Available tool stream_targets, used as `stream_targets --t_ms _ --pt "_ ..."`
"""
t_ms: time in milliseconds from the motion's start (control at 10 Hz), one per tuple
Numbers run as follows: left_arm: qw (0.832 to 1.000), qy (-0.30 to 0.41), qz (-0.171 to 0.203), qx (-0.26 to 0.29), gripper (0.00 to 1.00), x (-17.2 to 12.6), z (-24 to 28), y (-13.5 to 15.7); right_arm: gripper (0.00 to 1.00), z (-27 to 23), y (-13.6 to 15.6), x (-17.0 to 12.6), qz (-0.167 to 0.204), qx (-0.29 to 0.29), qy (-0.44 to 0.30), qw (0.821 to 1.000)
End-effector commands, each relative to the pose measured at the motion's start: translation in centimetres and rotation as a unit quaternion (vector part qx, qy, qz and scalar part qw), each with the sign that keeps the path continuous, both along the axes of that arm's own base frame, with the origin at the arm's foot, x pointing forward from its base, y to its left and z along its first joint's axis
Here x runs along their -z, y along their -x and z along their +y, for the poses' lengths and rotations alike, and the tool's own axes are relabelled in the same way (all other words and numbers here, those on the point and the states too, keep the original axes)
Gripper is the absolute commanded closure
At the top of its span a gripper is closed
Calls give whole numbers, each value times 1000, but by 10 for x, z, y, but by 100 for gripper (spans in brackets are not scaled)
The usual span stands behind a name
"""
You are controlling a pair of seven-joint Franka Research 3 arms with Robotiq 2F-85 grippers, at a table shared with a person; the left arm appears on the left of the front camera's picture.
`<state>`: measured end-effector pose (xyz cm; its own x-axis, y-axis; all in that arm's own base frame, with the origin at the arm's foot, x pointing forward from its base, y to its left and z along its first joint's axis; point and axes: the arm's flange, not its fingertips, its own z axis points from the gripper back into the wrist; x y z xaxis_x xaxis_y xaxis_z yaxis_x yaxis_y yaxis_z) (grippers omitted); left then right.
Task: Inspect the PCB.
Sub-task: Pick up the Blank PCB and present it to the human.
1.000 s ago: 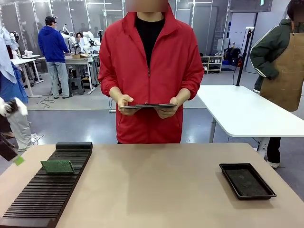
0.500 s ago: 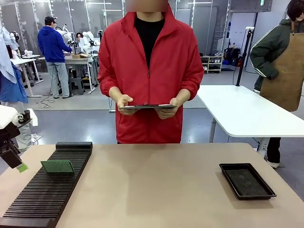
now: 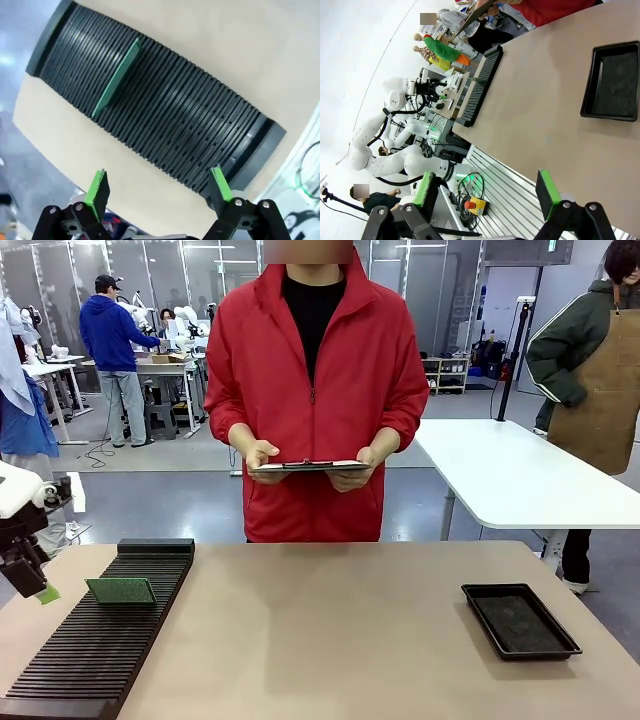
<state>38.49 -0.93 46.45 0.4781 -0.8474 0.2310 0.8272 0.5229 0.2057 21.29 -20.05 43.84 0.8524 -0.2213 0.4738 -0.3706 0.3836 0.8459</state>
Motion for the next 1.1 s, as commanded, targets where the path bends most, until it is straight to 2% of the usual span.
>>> stream_targets --t_ms 0,200,400,600,800,1000 --pt "993 -77 -40 82 0 14 -10 -31 0 0 0 -2 -8 0 -4 1000" --pt "984 -94 -30 149 0 27 -15 -60 0 0 0 -2 -8 0 -4 1000" --pt "969 -135 -45 202 0 37 -11 -79 0 0 0 -2 -8 0 -4 1000" --pt "965 -149 -27 214 0 48 -11 -99 0 0 0 -2 -8 0 -4 1000" --pt "956 -161 -29 242 0 61 -10 -107 0 0 0 -2 -8 0 -4 1000" --pt "958 -154 -30 239 0 74 -7 -118 0 0 0 -2 -8 0 -4 1000"
